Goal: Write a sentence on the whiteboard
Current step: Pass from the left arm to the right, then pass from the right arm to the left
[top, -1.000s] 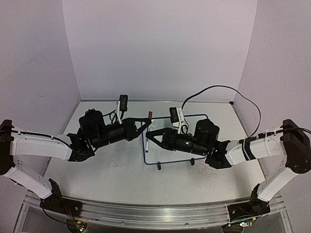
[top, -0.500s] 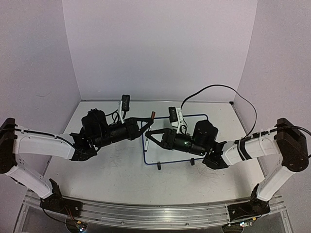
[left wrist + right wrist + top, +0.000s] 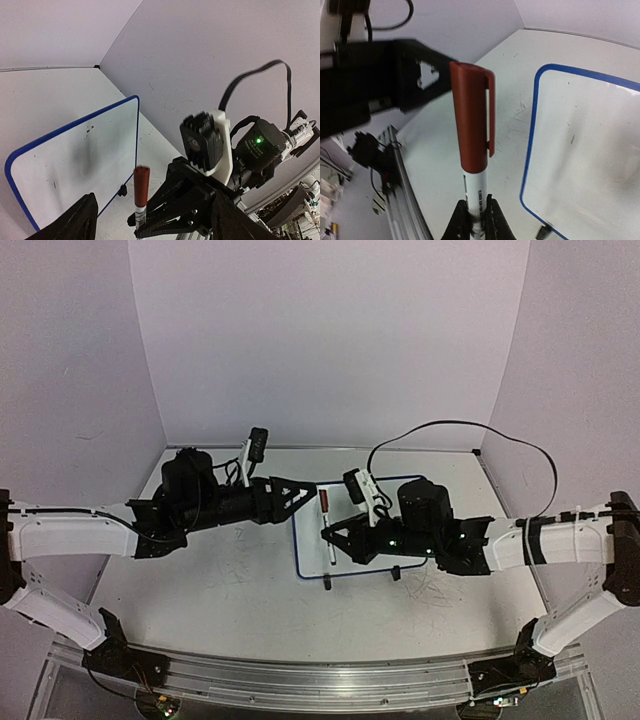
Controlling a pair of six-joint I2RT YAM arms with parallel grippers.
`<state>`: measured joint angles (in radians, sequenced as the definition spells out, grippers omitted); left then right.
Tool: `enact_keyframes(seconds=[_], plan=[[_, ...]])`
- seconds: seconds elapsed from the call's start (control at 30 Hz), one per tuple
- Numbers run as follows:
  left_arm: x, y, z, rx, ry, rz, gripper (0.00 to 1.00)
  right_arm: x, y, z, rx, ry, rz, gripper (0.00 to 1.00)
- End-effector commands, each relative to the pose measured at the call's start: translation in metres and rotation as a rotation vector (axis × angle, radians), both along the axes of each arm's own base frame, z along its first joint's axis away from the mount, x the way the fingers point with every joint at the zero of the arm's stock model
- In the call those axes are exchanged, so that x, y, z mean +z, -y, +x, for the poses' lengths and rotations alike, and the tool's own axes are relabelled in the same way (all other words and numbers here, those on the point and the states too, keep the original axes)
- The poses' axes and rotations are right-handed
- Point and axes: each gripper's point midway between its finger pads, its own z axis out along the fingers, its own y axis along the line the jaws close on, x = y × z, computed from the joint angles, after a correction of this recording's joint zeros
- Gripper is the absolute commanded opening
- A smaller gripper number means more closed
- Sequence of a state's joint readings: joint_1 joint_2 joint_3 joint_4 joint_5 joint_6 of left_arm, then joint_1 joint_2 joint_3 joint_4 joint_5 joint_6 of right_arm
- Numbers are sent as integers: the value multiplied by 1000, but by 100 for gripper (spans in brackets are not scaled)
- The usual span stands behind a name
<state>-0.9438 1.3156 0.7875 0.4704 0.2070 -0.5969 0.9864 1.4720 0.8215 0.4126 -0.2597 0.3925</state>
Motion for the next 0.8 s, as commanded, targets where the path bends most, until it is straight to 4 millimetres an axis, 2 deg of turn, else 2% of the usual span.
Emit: enact_keyframes(seconds=[0.0,0.03,0.1,0.23,0.37,0.43,0.6,0.67,0.77], plan=[[16,-2,-2,-103,-47,76,79,-12,19,-17,143,168,-253,0],[8,1,-3,-133,-83,107,78,-12,18,-22,172,174,-255,0],[9,10,-11,-227,-118,131,77,-12,18,-26,202,186,-266,0],[1,21,-25,-362,-170,157,74,-6,18,-24,196,212,-274,0],[0,20,-27,-371,-179,164,58,5,16,-25,193,222,-249,0],[0,19,-27,-365,-181,166,55,7,17,-26,186,225,-244,0],[-4,20,-28,-375,-196,169,62,17,21,-30,186,236,-221,0],[-13,23,-31,-402,-237,187,62,22,21,-34,200,238,-209,0],[-14,29,-32,-440,-271,186,59,26,18,-38,222,237,-197,0]])
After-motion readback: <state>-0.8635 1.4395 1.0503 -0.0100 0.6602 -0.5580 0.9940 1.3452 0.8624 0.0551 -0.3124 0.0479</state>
